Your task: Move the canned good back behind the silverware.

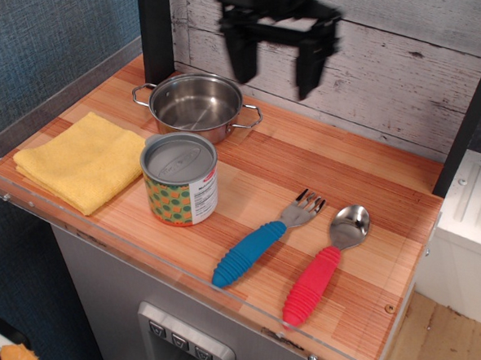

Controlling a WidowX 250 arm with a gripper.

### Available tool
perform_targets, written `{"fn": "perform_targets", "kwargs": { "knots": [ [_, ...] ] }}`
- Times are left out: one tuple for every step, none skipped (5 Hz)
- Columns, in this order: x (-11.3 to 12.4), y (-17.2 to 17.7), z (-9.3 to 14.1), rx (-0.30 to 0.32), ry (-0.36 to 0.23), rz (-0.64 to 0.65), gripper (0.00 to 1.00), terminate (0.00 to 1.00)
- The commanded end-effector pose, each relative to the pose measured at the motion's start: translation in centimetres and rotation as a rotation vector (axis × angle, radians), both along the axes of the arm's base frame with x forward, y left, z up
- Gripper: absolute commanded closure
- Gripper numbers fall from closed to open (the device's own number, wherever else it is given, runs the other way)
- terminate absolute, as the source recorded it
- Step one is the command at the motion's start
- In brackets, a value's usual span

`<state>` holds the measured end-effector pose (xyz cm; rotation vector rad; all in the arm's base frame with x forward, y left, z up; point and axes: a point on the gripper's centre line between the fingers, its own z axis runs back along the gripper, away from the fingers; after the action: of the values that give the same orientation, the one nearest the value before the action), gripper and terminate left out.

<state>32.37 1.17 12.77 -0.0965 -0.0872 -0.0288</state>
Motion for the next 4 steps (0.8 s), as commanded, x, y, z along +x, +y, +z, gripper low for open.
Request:
{"fn": "perform_targets", "kwargs": {
  "knots": [
    [-5.6, 2.8, 2.0, 0.096, 0.038, -0.237, 0.0, 0.0],
    [-7.5, 4.1, 0.7, 0.158, 0.134, -0.355, 0.0, 0.0],
    [-9.0, 5.4, -1.2, 0.212, 0.215, -0.369, 0.0, 0.0],
    [-9.9, 7.2, -2.9, 0.239, 0.226, -0.34, 0.0, 0.0]
  ]
}}
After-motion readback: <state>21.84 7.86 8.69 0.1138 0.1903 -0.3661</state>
